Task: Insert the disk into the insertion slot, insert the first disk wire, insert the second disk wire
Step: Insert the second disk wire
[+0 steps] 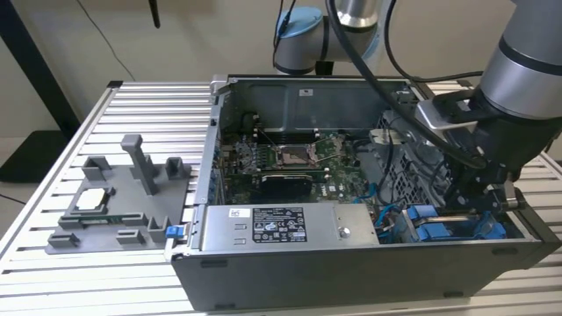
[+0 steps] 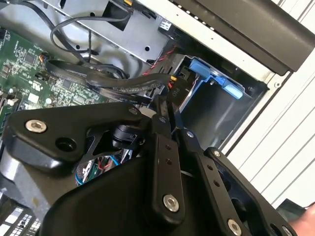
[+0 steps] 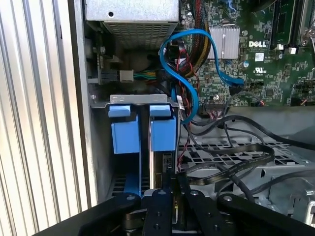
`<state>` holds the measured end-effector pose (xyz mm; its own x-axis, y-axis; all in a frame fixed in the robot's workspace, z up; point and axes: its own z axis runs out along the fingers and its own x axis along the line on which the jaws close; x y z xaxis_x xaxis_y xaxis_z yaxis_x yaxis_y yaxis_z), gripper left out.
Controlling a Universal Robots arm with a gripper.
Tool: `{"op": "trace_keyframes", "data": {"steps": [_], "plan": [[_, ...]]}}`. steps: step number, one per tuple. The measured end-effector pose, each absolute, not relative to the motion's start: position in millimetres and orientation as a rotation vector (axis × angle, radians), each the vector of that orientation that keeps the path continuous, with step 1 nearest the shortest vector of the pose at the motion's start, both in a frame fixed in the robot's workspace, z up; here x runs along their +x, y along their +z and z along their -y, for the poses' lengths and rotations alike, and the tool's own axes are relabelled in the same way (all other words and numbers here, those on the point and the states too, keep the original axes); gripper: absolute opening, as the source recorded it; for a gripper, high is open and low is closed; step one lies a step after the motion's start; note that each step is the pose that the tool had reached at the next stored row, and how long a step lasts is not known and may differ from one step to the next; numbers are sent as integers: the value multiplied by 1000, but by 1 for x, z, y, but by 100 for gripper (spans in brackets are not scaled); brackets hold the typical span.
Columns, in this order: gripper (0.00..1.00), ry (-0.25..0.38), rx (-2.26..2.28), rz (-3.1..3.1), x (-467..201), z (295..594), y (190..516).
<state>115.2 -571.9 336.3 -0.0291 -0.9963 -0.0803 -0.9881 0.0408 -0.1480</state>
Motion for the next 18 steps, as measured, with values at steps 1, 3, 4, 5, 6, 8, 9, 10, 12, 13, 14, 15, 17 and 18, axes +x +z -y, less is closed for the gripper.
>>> {"op": "trace_keyframes", "data": {"steps": [1,3,4,5,6,8,9,10,12,13,14,15,17,18], "plan": [[0,-76,-2069,-2143,115,572,335],[0,-75,-2068,-2143,115,572,333],[100,-72,-2067,-2142,115,572,332],[100,-68,-2065,-2140,115,572,332],[100,-68,-2065,-2140,115,572,334],[100,-69,-2066,-2141,115,572,344],[100,-69,-2065,-2140,115,572,348],[100,-69,-2066,-2141,115,572,353],[100,-69,-2066,-2141,115,572,363],[100,-69,-2066,-2141,115,572,367],[100,-70,-2066,-2141,115,572,371],[100,-69,-2066,-2141,115,572,373],[100,-70,-2066,-2141,115,572,377],[100,-70,-2066,-2141,115,572,378]]}}
